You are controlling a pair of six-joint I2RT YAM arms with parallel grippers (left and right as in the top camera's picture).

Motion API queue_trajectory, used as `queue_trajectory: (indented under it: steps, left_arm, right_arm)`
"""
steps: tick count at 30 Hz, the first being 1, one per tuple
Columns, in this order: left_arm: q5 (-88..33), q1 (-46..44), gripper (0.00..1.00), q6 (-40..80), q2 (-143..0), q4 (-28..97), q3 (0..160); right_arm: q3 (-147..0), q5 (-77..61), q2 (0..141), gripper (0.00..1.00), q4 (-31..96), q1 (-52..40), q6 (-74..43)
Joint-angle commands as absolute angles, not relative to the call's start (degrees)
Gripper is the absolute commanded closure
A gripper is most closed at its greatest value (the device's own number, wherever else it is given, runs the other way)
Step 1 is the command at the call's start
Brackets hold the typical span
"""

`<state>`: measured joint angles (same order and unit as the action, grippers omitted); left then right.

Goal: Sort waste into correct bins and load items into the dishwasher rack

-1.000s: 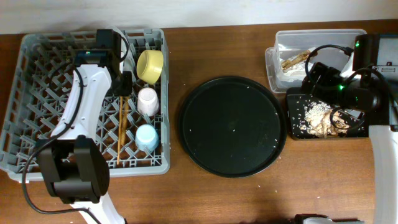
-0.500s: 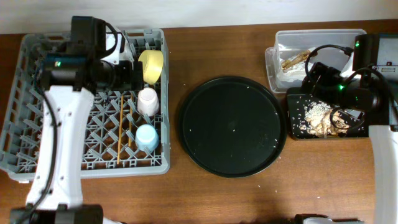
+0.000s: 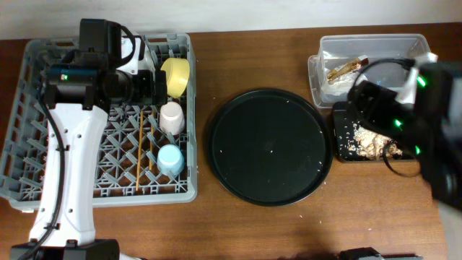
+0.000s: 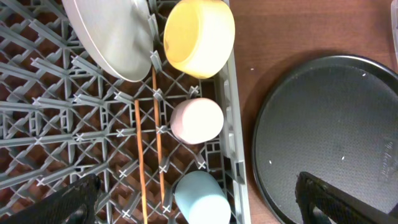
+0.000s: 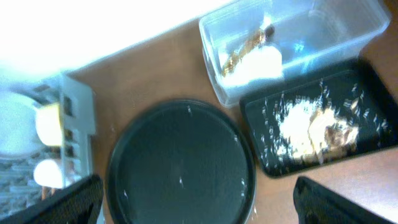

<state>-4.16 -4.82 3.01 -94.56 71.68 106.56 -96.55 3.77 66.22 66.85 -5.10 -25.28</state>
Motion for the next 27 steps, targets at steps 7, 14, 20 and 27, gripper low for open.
queue_trajectory:
  steps: [7, 14, 20, 27]
  left_arm:
    - [-4.75, -4.78, 0.00, 2.94, -94.70, 71.68, 107.02]
    - [-4.75, -4.78, 0.01, 2.94, -94.70, 71.68, 107.02]
    - [-4.75, -4.78, 0.01, 2.94, -94.70, 71.68, 107.02]
    - [-4.75, -4.78, 0.01, 2.94, -94.67, 71.68, 107.02]
  right_arm:
    - [-28.64, 6.70, 28.97, 0.01, 3.42, -5.93, -24.88]
    - [-4.38, 7.92, 6.13, 0.02, 0.58, -5.93, -24.25]
    - [-0.32, 6.26, 0.16, 0.02, 4.10, -5.98, -24.23]
    - [-0.32, 6.26, 0.32, 0.02, 4.08, -5.98, -24.23]
